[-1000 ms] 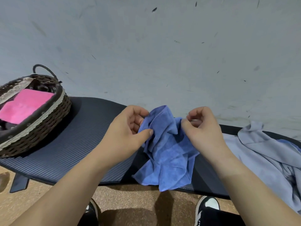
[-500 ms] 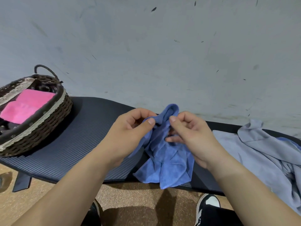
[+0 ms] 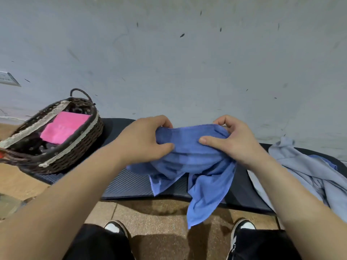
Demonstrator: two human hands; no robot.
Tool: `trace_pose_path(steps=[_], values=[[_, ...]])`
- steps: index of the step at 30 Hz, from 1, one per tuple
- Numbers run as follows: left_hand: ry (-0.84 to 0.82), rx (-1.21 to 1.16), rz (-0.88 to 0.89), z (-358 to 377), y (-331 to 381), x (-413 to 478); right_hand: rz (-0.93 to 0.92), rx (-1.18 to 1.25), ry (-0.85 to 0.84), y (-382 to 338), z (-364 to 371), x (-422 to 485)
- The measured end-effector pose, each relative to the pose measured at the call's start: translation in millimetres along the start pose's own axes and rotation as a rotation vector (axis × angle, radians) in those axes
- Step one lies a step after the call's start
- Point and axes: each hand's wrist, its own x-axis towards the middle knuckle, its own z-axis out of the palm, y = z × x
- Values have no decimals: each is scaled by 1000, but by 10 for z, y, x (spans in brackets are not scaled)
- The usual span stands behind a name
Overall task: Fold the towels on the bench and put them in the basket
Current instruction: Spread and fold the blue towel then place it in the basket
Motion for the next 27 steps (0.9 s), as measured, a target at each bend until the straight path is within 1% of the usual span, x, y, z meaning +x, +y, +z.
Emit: trace_pose_path(steps=[2,4,6,8,9,10,12,14,15,16,18,20,22,23,25,27], values=[[-40,150,24,-218,-4,-9,-9,-89,-69,-67,-139,35],[-1,233,33,-383,8,13,8,-194,-154,-130,-268,73],[91,299,5,-540,38,61,43,-448,-251,-157,-334,132],[173,363,-31,-702,75,142,85,-748,-253,-143,-324,197],[219,400,-29,-787,85,186,123,-833,-200,-155,-317,212],[276,440,-15,-876,95,221,146,-856,-120,-178,-321,227],[396,501,13,-1052,70,270,129,-752,109,-272,-351,239],[455,528,12,-1168,-12,269,44,-589,323,-418,-352,215],[452,530,10,-1195,-51,234,-6,-544,378,-484,-322,182],[435,530,-3,-1187,-104,183,-50,-535,377,-517,-279,140],[376,523,-43,-1099,-202,26,-120,-619,266,-446,-163,32],[273,512,-81,-904,-343,-166,-162,-833,106,-230,-73,-62],[123,492,-81,-625,-510,-343,-165,-1057,-85,15,7,-144],[35,478,-86,-459,-623,-419,-131,-1152,-200,117,64,-195],[-160,500,-143,-123,-832,-560,-10,-1246,-419,292,208,-272],[-318,487,-189,162,-1006,-680,100,-1290,-555,416,333,-325]])
